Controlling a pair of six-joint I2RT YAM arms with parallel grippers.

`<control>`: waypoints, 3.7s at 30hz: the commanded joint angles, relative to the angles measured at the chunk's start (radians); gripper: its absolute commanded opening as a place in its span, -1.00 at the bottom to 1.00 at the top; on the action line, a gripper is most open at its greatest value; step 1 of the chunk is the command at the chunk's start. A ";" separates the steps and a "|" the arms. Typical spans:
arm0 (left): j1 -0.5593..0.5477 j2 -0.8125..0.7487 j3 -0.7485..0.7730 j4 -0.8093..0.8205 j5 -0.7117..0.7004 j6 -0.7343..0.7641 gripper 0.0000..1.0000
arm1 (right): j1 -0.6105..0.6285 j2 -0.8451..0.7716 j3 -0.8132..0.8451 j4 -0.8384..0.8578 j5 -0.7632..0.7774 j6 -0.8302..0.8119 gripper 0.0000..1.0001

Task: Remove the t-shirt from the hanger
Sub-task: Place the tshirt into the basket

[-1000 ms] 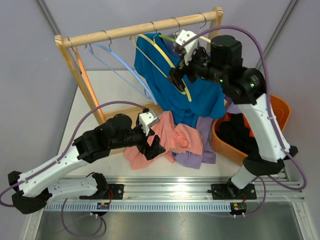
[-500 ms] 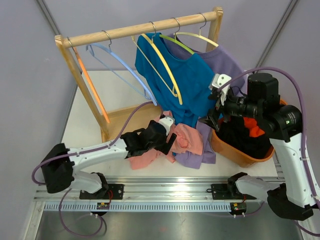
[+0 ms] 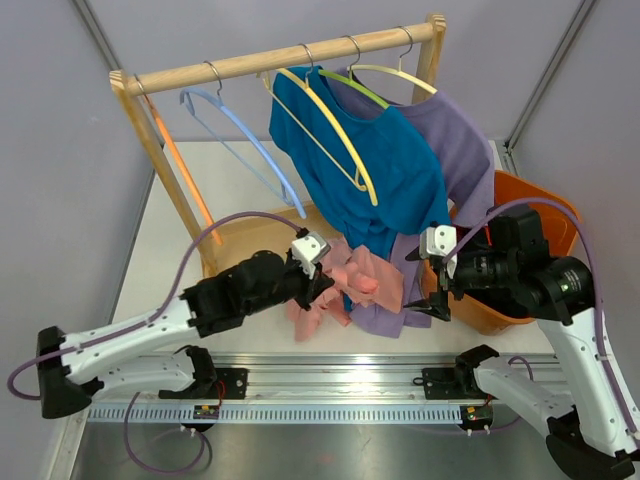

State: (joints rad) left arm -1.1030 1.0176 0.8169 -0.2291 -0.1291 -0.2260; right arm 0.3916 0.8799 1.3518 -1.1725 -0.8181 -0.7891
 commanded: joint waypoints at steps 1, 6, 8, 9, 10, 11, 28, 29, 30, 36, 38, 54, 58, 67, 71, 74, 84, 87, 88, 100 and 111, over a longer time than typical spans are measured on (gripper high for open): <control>-0.017 -0.124 0.102 -0.018 0.187 0.065 -1.00 | -0.005 0.002 -0.060 0.020 -0.191 -0.134 0.99; -0.026 -0.100 0.325 -0.113 0.324 0.106 -1.00 | 0.012 0.123 -0.046 0.105 -0.423 -0.096 0.99; -0.028 -0.053 0.398 -0.116 0.335 0.116 -1.00 | 0.052 0.160 -0.030 0.228 -0.400 0.032 0.99; -0.029 -0.039 0.427 -0.101 0.351 0.126 -1.00 | 0.073 0.183 -0.014 0.269 -0.383 0.065 0.99; -0.029 -0.022 0.491 -0.089 0.356 0.132 -1.00 | 0.119 0.192 -0.010 0.304 -0.368 0.089 0.99; -0.029 0.005 0.516 -0.073 0.361 0.137 -1.00 | 0.134 0.197 -0.006 0.385 -0.349 0.155 0.99; -0.018 0.096 0.729 0.090 0.255 0.251 -0.16 | 0.167 0.148 0.085 0.686 -0.356 0.651 -1.00; -0.018 0.085 0.732 0.074 0.240 0.251 -0.04 | 0.155 0.143 0.113 0.654 -0.320 0.612 -1.00; -0.018 0.076 0.735 0.064 0.230 0.261 0.20 | 0.124 0.142 0.166 0.631 -0.303 0.602 -1.00; -0.018 -0.020 0.700 -0.021 0.066 0.293 0.85 | 0.044 0.154 0.366 0.544 -0.095 0.567 -1.00; -0.018 -0.059 0.674 -0.054 0.001 0.298 0.97 | 0.044 0.165 0.409 0.533 0.020 0.574 -1.00; -0.015 -0.120 0.608 -0.283 -0.150 0.237 0.98 | 0.046 0.378 1.059 0.646 1.117 0.230 -1.00; -0.017 -0.114 0.607 -0.279 -0.147 0.270 0.98 | 0.044 0.419 1.147 0.724 1.244 0.026 -1.00; -0.014 -0.099 0.605 -0.295 -0.116 0.303 0.98 | 0.027 0.334 0.917 0.748 1.422 -0.130 -1.00; -0.012 -0.111 0.573 -0.299 -0.092 0.290 0.98 | -0.040 0.268 0.720 0.645 1.413 -0.053 -1.00; -0.012 -0.123 0.554 -0.297 -0.076 0.281 0.98 | -0.068 0.188 0.504 0.545 1.390 0.025 -1.00; -0.011 -0.180 0.501 -0.306 -0.043 0.249 0.98 | -0.223 0.039 0.075 0.151 0.860 0.298 -1.00; -0.012 -0.197 0.482 -0.305 -0.035 0.238 0.98 | -0.224 0.018 -0.022 0.076 0.643 0.265 -1.00; -0.011 -0.200 0.475 -0.303 -0.035 0.234 0.98 | -0.226 0.008 -0.080 0.071 0.616 0.248 -1.00; -0.009 -0.223 0.453 -0.314 -0.049 0.235 0.98 | -0.451 0.187 -0.338 0.261 0.738 0.103 -1.00; -0.008 -0.202 0.430 -0.285 -0.047 0.232 0.98 | -0.484 0.323 -0.424 0.327 0.691 -0.070 -0.34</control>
State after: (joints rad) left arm -1.1172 0.8131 1.2610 -0.5671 -0.1871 0.0154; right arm -0.0879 1.1709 0.9604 -0.8986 -0.1257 -0.7765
